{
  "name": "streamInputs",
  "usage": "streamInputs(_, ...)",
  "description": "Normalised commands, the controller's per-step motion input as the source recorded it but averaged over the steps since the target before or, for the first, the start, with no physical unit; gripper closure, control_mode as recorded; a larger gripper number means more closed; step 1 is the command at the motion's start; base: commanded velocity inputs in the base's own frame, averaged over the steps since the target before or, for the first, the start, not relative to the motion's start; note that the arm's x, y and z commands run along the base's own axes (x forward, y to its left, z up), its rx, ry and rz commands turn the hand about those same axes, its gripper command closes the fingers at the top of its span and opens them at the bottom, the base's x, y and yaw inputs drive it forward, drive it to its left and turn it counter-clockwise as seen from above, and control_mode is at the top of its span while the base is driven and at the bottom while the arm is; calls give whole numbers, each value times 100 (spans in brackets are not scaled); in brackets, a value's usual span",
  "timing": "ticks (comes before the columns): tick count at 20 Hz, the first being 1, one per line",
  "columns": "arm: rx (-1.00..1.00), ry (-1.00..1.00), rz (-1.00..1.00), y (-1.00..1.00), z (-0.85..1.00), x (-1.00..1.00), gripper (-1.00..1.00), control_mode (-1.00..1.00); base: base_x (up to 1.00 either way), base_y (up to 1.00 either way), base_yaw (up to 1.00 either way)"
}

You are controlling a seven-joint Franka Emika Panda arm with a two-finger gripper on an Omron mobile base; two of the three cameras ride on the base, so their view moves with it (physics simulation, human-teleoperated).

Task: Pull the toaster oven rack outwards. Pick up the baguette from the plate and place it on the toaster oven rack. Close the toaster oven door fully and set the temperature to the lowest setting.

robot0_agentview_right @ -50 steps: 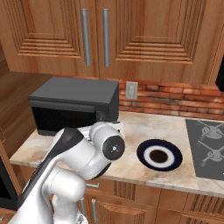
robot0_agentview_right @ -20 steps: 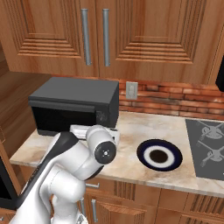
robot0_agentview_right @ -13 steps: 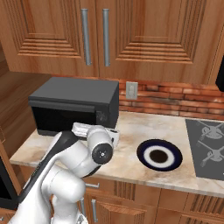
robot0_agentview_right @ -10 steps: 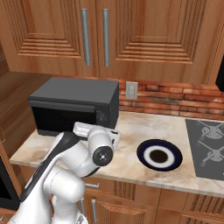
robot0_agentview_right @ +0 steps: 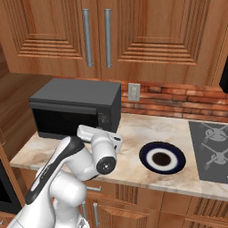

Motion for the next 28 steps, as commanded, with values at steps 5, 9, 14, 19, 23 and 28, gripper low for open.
streamInputs(5, 0, -4, 0, 15, -8, 2, 100, -100, 0, 0, 0)
streamInputs(9, -3, -1, -2, 16, -4, 2, 100, -100, 0, 0, 0)
streamInputs(14, -5, -3, -5, 29, -11, 5, 100, -100, 0, 0, 0)
streamInputs(19, -1, -7, -7, 30, -15, 9, 100, -100, 0, 0, 0)
streamInputs(23, 0, -6, -6, 18, -22, 11, 100, -100, 0, 0, 0)
streamInputs(28, 0, -10, -6, 17, -31, 9, 100, -100, 0, 0, 0)
